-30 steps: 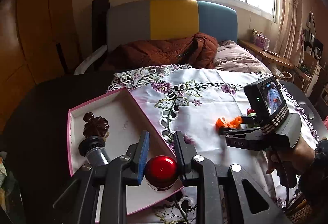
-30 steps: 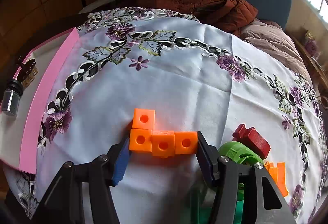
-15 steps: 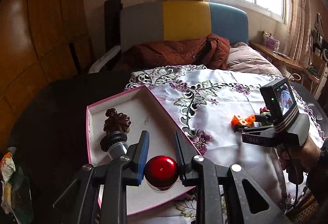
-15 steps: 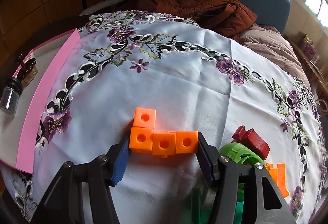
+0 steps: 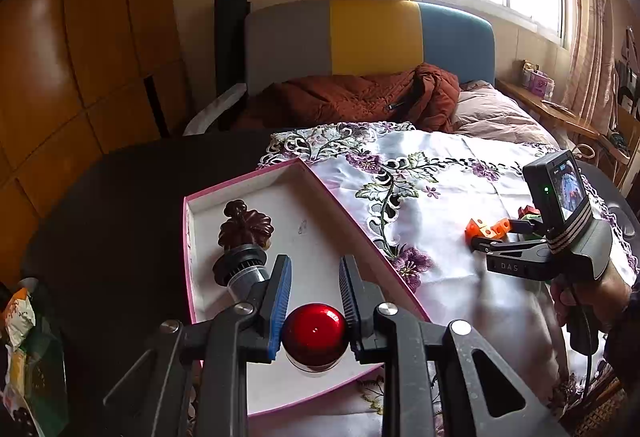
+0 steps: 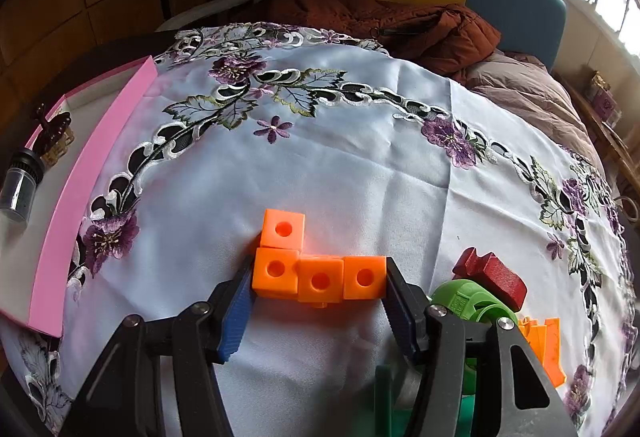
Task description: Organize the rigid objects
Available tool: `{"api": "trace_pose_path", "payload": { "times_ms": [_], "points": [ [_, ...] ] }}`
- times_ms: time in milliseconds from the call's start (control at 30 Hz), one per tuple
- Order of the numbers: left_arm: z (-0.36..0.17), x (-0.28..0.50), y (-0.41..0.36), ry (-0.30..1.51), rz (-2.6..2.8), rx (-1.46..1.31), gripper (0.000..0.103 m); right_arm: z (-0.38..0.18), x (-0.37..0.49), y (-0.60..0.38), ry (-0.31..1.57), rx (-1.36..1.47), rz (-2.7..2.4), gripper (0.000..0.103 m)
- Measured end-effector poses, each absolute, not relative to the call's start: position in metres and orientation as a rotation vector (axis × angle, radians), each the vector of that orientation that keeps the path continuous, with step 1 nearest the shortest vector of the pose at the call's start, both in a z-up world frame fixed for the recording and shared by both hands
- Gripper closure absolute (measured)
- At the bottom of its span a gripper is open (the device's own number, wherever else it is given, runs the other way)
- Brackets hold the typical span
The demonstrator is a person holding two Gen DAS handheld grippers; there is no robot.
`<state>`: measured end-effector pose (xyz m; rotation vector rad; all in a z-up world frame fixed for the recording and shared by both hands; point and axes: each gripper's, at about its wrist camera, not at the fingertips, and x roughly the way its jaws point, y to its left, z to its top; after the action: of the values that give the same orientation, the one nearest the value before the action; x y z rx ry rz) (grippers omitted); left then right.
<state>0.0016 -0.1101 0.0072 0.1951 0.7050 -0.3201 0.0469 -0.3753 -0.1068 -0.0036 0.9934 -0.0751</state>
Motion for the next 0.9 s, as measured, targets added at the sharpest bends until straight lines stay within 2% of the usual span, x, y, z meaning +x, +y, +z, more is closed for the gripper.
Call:
{"api": "trace_pose_path", "payload": {
  "times_ms": [700, 900],
  "points": [
    [-0.001, 0.002, -0.103, 0.732, -0.302, 0.205, 0.079, -0.107, 0.047, -0.375, 0.993, -0.005, -0.077, 0.043],
    [-0.020, 0.007, -0.091, 0.801, -0.297, 0.185, 0.079, -0.107, 0.047, -0.374, 0.993, -0.005, -0.076, 0.043]
  ]
}}
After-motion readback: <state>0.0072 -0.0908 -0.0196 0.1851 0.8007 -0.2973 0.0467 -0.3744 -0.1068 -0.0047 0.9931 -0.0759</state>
